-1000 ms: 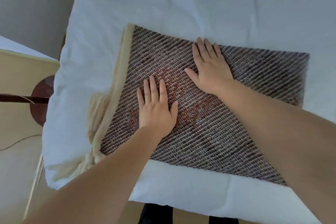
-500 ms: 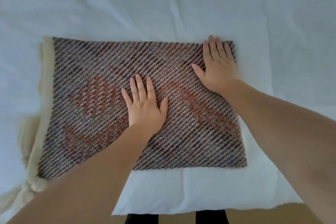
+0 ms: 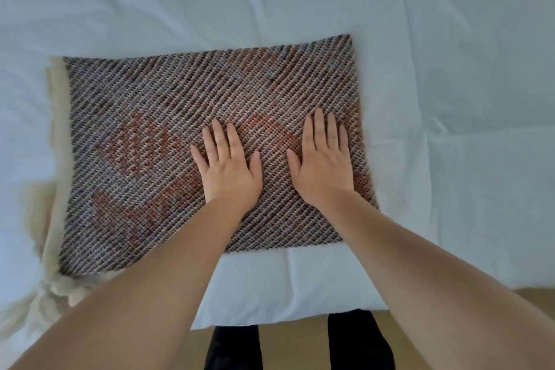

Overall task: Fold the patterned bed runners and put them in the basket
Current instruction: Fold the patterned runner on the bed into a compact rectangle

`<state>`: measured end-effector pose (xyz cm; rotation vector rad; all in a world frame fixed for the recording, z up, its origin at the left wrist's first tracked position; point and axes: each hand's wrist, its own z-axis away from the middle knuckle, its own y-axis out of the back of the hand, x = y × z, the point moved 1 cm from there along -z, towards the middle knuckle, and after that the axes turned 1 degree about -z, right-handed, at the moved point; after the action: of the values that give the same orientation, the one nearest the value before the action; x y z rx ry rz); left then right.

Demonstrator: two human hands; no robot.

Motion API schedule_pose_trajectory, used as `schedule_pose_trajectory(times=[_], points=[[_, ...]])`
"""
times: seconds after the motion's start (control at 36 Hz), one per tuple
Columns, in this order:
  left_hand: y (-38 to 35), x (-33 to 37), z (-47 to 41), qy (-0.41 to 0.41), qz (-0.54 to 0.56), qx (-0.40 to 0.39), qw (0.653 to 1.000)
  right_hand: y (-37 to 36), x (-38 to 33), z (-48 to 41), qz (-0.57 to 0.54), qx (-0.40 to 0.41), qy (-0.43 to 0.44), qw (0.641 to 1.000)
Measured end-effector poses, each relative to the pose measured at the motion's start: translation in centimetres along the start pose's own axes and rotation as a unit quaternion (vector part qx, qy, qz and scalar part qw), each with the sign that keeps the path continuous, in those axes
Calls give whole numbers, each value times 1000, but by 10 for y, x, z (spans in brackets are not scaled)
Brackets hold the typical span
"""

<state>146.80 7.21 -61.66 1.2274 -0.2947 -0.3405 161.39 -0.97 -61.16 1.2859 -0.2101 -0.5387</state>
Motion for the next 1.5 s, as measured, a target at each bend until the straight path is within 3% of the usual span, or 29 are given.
schedule_pose_trajectory(times=[0.33, 0.47, 0.56, 0.61, 0.67, 0.75, 0.86, 0.94, 1.14, 1.36, 1.5], points=[[-20, 25, 46, -38, 2, 11, 999, -31, 69, 83, -16, -9, -38, 999], [-26, 43, 60, -51, 13, 11, 999, -17, 70, 69, -153, 32, -34, 987], [-26, 52, 66, -63, 21, 4, 998, 5, 77, 41, -309, 67, -87, 945], [-24, 54, 69, -68, 35, 0, 997, 22, 81, 15, -413, 70, -153, 895], [-20, 54, 73, -77, 57, -7, 995, 36, 88, -9, -489, 50, -208, 845], [-12, 51, 82, -92, 104, -15, 990, 48, 98, -34, -542, 2, -205, 815], [-1, 36, 93, -79, 144, -22, 986, 70, 90, -55, -546, -84, -162, 818], [5, 27, 101, -65, 169, -17, 983, 92, 66, -62, -555, -87, -115, 819], [38, 9, 119, -19, 364, -17, 931, 127, -38, -54, -382, -39, 38, 923], [86, -53, 119, 9, 520, -18, 854, 122, -138, -50, -321, 23, 15, 947], [86, -106, 112, 55, 502, -33, 862, 104, -189, -51, -333, 18, 9, 943]])
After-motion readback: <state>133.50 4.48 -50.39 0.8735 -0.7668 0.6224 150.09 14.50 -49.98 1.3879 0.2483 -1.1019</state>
